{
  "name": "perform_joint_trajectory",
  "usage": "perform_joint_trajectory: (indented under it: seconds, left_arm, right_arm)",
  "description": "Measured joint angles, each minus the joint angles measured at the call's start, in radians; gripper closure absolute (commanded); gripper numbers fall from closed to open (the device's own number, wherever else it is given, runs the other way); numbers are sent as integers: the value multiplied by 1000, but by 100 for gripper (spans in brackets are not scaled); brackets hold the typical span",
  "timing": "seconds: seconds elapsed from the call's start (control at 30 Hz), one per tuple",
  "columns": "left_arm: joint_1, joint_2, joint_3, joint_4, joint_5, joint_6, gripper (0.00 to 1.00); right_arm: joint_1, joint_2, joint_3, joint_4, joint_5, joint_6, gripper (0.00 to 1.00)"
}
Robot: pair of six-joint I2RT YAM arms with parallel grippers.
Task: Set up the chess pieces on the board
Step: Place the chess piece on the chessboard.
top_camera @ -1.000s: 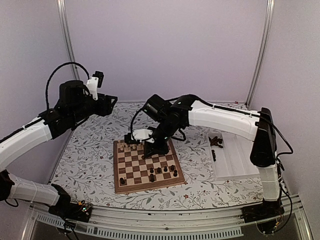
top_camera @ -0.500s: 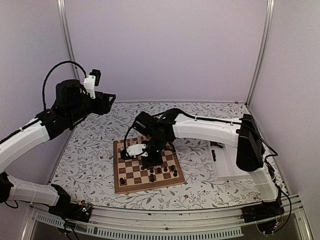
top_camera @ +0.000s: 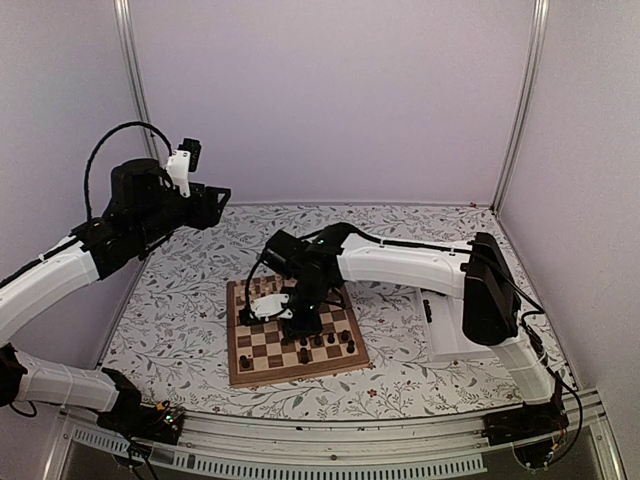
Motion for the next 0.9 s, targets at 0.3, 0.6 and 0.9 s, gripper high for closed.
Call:
perform_joint_trajectory:
  seconds: [0.3,0.6,0.9]
  left_arm:
    - [4,-6,0,0,1,0,33]
    - [8,-6,0,0,2,0,33]
    - [13,-3,0,0,10,0,33]
  right_arm:
    - [5,26,5,-11,0,0,73]
    - [9,26,23,-15,0,0,65]
    - [9,26,31,-19,-7,0,63]
